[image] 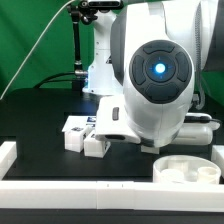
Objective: Assemble stool
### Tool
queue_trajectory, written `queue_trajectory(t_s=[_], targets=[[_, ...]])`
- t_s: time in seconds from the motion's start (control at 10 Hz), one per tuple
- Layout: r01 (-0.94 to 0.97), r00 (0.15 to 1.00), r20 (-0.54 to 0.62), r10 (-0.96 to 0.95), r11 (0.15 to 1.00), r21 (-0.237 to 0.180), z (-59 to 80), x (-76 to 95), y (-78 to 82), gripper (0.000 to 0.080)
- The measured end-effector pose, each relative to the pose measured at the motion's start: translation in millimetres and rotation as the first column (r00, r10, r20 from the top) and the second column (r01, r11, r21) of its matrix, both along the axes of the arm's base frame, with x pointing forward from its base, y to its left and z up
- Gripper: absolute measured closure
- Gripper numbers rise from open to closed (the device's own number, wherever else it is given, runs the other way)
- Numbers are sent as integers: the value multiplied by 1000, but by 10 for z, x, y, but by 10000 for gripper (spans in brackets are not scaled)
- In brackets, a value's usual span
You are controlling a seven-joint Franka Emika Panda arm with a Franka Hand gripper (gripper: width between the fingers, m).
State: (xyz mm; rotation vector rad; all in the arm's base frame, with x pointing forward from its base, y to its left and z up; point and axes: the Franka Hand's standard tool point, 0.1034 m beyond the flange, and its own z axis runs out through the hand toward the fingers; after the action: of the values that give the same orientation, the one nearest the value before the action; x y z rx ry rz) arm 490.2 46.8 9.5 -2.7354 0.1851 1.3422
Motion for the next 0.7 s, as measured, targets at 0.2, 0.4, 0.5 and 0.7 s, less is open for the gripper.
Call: queue_trajectory(t_s=[0.2, 0.4, 0.5, 0.7], targets=[[-8, 1000, 8, 7, 1000, 6, 162, 107, 23, 475], [-17, 999, 28, 17, 1000, 17, 471, 319, 73, 475], [-22, 999, 27, 22, 1000, 15, 642, 384, 108, 475], [-23, 998, 53, 22, 1000, 16, 594, 425, 109, 475]])
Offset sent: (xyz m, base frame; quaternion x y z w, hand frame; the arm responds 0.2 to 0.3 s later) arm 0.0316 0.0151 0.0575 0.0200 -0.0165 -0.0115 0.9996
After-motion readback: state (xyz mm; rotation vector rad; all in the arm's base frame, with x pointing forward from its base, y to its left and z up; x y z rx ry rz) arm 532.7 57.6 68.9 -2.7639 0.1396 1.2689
